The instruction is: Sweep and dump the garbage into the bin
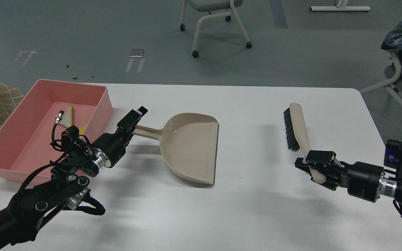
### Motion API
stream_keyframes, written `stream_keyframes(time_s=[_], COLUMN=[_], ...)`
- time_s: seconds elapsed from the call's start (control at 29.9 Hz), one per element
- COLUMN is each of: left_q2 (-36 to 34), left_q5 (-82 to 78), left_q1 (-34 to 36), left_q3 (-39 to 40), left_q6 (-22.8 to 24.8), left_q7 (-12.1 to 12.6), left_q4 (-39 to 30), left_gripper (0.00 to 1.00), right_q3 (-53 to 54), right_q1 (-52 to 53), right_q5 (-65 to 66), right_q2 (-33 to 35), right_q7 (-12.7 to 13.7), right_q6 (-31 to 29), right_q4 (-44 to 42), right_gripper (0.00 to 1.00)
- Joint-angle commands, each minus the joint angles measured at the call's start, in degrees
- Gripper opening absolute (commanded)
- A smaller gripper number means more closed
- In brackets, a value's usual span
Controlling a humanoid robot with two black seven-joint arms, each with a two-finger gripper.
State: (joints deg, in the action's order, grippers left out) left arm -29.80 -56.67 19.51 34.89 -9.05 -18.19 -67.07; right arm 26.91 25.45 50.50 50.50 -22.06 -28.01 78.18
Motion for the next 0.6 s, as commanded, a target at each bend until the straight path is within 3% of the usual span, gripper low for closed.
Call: stream_keyframes(time_s=[0.0,0.57], left_q2=[-0.26,-0.08], left_q5=[-0.02,0.42], left_q1=[-0.35,-0.61], left_q3=[0.00,0.09], left_q6=[-0.01,-0.01], left_q7=[-0.09,-0.53], left_q4=[-0.08,-0.08], left_gripper=[1.00,1.00], right_q3=[-0.10,-0.45], right_q1=[-1.45,-2.33], right_q5=[1.27,1.36], right_q2=[-0.06,0.03], right_q7=[-0.08,-0.87], right_q6=[0.01,0.01], right_q4=[-0.13,-1.88], right_gripper=[0.00,0.00])
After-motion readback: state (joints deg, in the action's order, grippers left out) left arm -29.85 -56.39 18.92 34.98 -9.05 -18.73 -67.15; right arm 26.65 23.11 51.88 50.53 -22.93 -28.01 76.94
